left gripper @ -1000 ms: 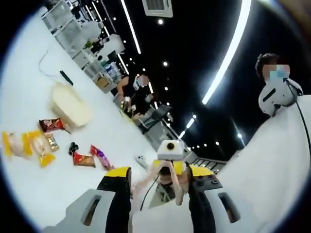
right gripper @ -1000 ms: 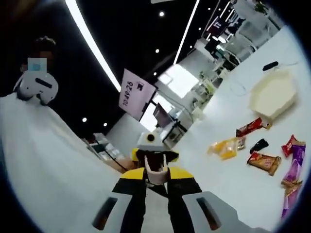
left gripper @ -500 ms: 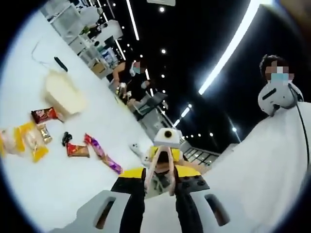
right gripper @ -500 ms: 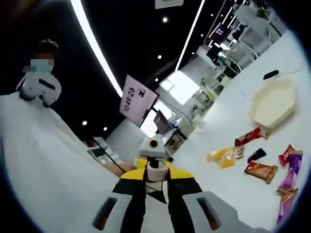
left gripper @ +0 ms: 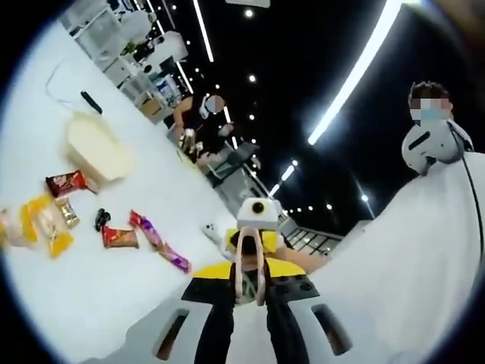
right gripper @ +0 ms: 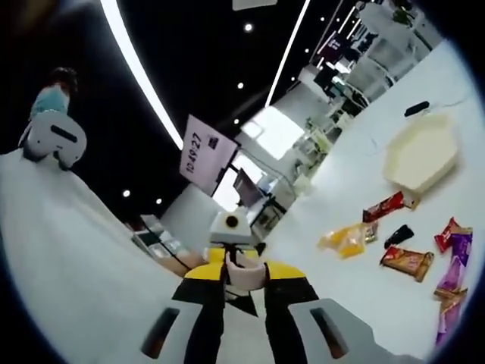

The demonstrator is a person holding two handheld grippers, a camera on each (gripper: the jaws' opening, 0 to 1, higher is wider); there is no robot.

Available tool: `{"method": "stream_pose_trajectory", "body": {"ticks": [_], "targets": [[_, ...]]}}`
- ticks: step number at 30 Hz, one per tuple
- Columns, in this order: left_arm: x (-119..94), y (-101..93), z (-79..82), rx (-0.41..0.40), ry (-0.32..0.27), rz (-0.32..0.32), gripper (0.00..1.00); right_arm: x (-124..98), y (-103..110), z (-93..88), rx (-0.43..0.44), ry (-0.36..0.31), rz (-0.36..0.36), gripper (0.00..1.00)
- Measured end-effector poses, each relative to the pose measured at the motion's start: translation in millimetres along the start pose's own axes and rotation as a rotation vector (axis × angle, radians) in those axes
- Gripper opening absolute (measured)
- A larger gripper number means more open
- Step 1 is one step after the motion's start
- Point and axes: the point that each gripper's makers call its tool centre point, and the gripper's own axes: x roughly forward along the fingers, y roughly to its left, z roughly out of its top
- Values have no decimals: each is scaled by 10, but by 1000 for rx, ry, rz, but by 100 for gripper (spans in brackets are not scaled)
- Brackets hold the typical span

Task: Place the target food into the container with the food tongs after gripping and lifting it, then release it inside without dropping or visibly crushing the food.

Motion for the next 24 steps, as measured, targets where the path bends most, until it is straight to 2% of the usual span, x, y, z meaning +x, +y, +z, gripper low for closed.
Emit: {"method": "stream_pose_trajectory", "body": {"ticks": [12, 19, 24], "targets": [[62, -41, 30, 28, 13, -5, 11, 56, 42, -23, 11, -1, 6, 20], [132, -92, 65, 59, 6, -9, 11, 68, 85, 33, -8, -21, 9, 19], [153, -91, 43, 73, 19, -8, 11, 121, 87, -20, -6, -7, 16, 19]]}}
